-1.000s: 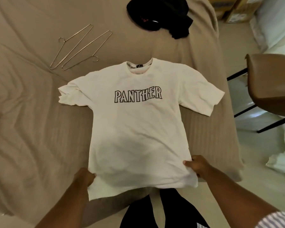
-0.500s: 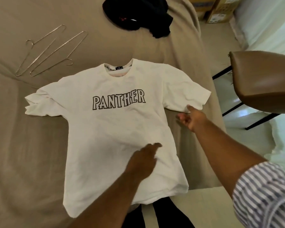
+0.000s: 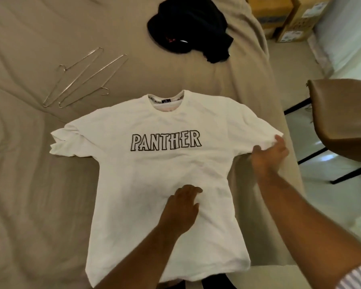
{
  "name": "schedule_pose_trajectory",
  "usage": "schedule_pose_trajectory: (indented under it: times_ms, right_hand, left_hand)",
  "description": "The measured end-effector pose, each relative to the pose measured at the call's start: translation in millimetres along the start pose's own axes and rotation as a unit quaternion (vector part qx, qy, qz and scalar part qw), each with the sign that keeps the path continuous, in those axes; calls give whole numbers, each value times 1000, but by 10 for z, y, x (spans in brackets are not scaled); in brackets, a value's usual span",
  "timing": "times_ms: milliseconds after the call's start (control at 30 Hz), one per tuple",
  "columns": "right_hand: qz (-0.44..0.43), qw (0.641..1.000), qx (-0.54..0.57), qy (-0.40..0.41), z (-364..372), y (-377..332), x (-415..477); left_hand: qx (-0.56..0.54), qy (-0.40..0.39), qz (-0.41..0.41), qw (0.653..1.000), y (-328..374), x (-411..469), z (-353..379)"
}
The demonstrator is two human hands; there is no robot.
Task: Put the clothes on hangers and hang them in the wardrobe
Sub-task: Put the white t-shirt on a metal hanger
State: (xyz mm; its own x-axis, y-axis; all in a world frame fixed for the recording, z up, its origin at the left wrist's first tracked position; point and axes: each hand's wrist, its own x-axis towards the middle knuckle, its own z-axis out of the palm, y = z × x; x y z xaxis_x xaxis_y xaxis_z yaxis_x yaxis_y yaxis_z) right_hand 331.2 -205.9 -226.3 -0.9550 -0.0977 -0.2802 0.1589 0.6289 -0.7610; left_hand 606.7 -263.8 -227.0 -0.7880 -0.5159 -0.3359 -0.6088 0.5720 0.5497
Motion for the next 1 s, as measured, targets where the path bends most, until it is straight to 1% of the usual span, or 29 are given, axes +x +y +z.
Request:
schedule_pose_trajectory:
  times_ms: [33,67,100,133,200,233,300,333,367,467,533,633,733,867,933,1000]
  right_hand:
    - [-97,994,-43,-18,110,-32,-246]
    - [-192,977,-74,-46,265,-89,-495]
    - [-266,956,-93,-83,419,-113,-715]
    - [-305,936,-108,-138,574,-114,-896]
    - [-339,887,-149,-276,913,-127,-1289]
    - [-354,855,-190,-328,1088,-149,-1464]
    - [-375,794,-290,-382,1333,-182,-1678]
    - [-377,775,-323,-391,1465,-205,-1763]
    - [-371,767,-347,-393,1545,-214,-1814]
    - [-322,767,-394,-391,1727,-239,-1908]
    - [-315,769,-414,-372,1809,-239,-1961]
    - [-325,793,-395,-331,1845,-180,-1985]
    - [-312,821,-364,-310,1868,-67,-2002]
    - [-306,830,-364,-290,1919,7,-2029]
    - [-302,837,-357,-284,1952,32,-2031]
    - [-298,842,-350,-284,1971,65,-2024]
  left_hand:
    - [-9,13,-14,1000,-132,7,-104]
    - [-15,31,-29,999,-296,5,-233]
    - [-19,48,-42,998,-452,0,-342]
    - [-20,69,-53,996,-598,2,-450]
    - [-18,117,-75,990,-943,-1,-695]
    - [-24,137,-87,986,-1139,17,-843]
    - [-43,151,-121,980,-1481,106,-1138]
    - [-43,152,-136,978,-1684,154,-1311]
    - [-35,156,-143,977,-1859,225,-1470]
    - [0,180,-158,971,-2404,525,-1983]
    - [23,188,-169,967,-2754,797,-2314]
    - [57,191,-170,965,-3144,1224,-2665]
    - [56,194,-162,966,-3398,1563,-2804]
    - [74,186,-152,968,-3629,1915,-2900]
    - [99,166,-173,966,-3723,1990,-2874]
    - [112,184,-188,958,-3819,2021,-2819]
